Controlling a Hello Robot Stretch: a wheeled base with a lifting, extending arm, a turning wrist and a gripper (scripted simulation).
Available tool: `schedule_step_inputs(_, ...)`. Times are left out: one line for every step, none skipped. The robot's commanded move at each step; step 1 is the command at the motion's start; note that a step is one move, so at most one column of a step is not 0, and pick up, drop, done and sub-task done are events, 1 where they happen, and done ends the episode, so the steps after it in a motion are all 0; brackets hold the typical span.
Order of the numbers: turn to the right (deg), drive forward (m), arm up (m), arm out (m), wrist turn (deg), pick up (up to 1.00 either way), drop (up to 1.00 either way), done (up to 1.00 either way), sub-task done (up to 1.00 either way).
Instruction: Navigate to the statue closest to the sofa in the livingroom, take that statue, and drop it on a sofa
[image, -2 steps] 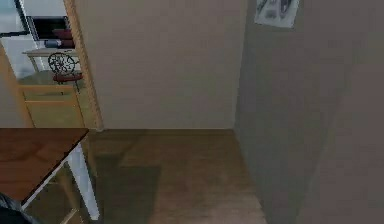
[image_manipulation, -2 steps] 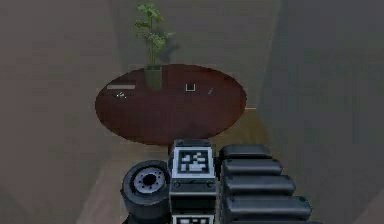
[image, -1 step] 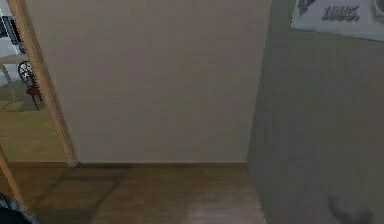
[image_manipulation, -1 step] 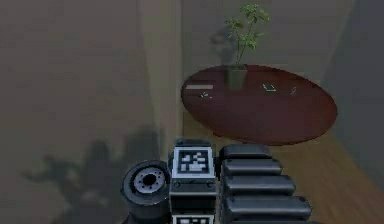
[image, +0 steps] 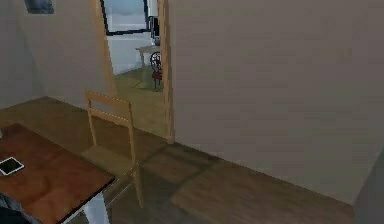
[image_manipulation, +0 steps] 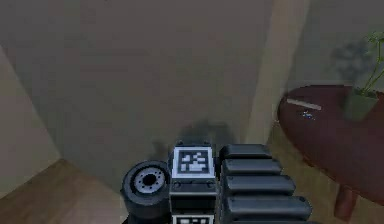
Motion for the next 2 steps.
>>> schedule_step_inputs(0.0,0.7,0.0,0.0,0.0,0.0,0.0,0.0,0.0)
schedule_step_inputs(0.0,0.75,0.0,0.0,0.0,0.0,0.0,0.0,0.0)
